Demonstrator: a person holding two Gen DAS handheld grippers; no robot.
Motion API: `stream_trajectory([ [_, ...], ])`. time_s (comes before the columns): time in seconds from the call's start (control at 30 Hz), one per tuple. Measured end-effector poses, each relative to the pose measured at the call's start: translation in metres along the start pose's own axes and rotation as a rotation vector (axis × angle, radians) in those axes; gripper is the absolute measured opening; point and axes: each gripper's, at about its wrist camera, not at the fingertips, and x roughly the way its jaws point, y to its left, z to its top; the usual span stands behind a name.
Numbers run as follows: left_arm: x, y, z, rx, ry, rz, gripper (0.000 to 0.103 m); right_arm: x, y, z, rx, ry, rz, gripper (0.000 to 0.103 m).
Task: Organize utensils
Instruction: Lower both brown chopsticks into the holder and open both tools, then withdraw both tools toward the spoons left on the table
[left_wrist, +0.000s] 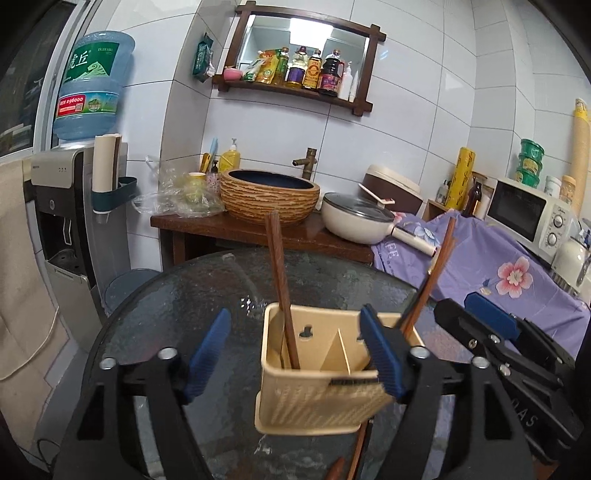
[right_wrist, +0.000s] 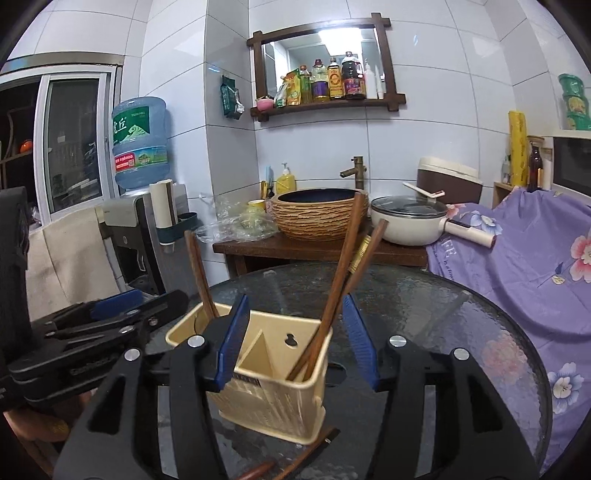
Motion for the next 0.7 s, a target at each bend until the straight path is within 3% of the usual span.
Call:
stream_trajectory([
  [0.03,-0.003,0.001,-0.004,0.004,0.002,-0.004,0.085,-0.004,-0.001,-0.006,-0.003,0.013,-0.001,0.055],
  [0.1,-0.01,0.003,-0.016,0.029,0.023,-0.012,0.085,-0.007,-0.004,-0.016,0.008,0.049,0.008,0.06],
  [0.3,-0.01,0.012,-0.052,0.085,0.149,0.009,0.087,0.0,-0.009,-0.073,0.045,0.296,0.05,0.06],
  [0.43,-0.005,0.02,-0.079,0.144,0.236,0.041,0.086,-0.002,0.001,-0.112,0.029,0.416,0.069,0.06],
  [0.7,-0.008,0.042,-0.107,0.107,0.294,0.074,0.085,-0.004,0.049,-0.163,-0.059,0.552,0.096,0.06],
])
